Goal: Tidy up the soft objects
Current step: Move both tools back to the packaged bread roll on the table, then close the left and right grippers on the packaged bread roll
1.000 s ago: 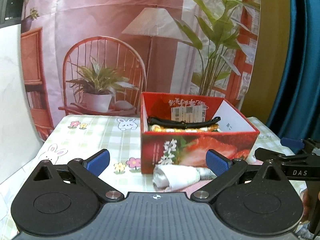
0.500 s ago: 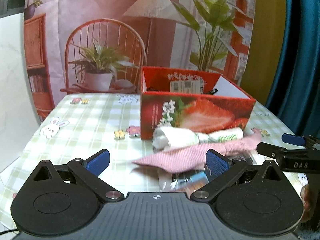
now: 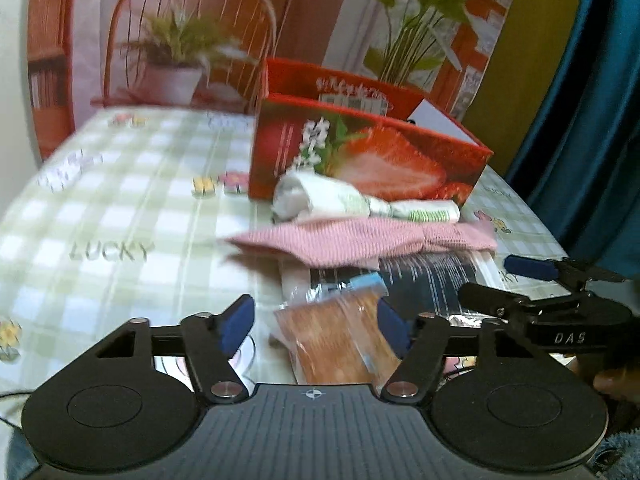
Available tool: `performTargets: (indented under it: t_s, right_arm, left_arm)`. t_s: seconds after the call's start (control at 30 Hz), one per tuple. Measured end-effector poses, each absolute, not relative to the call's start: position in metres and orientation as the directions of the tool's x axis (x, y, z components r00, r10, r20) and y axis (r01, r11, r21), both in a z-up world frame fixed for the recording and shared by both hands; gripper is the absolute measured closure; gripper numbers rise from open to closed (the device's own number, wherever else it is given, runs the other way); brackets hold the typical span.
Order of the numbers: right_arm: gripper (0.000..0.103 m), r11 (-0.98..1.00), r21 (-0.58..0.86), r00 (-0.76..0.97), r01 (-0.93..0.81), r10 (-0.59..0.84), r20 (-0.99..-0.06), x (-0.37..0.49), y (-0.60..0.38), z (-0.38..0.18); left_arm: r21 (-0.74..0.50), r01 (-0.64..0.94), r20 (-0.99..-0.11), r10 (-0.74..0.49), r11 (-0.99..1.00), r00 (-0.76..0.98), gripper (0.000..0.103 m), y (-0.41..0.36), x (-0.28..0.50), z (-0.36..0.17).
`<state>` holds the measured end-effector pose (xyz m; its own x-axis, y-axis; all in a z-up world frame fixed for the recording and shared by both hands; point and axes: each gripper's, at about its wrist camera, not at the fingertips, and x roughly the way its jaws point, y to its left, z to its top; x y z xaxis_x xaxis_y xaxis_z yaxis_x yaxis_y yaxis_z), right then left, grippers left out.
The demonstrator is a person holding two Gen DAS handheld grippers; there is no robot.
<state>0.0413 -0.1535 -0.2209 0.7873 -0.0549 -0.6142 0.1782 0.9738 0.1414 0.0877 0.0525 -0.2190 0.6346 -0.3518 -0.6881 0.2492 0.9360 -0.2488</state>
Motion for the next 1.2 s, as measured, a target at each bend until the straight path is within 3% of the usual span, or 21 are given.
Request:
performTargets:
  t_s: [0.17,0.23,0.37,0.53,1.07,1.2]
  right_arm:
    - [0.026,0.981,0.163,0.767,0.107,0.023,-0.641,0.047,-0.145,-0.226]
    - [0.033,0.981,0.175,0.761,0.087,0.048,-0.647,0.047,-0.145,-0.227]
    - [0.039,0.98,0.191,0.752,0.048,0.091,-0.653,0.049,-0.141,-0.229]
    - [0.054,0.974,0.225,0.733,0.006,0.149,-0.664,0.052,-0.138,-0.233]
    - [0.06,0.944,0.323,0.667,-0.071,0.286,-0.688,0.057,-0.13,-0.246]
    - [0.073,0.924,0.374,0.667,-0.077,0.327,-0.67,0.056,-0.134,-0.248]
  left_arm:
    - [-0.328,0.243,-0.711,-0.408,0.913,0.572,0.045,0.055,0.093,-0.234]
    - [-0.349,0.246,-0.718,-0.427,0.904,0.55,0.053,0.055,0.095,-0.238]
    - [-0.359,0.258,-0.721,-0.442,0.897,0.534,0.054,0.054,0.093,-0.241]
    - [-0.378,0.253,-0.728,-0.455,0.89,0.513,0.054,0.055,0.094,-0.245]
    - [-0.416,0.274,-0.729,-0.498,0.867,0.469,0.06,0.047,0.099,-0.257]
    - [-0.411,0.289,-0.727,-0.502,0.865,0.469,0.065,0.044,0.099,-0.256]
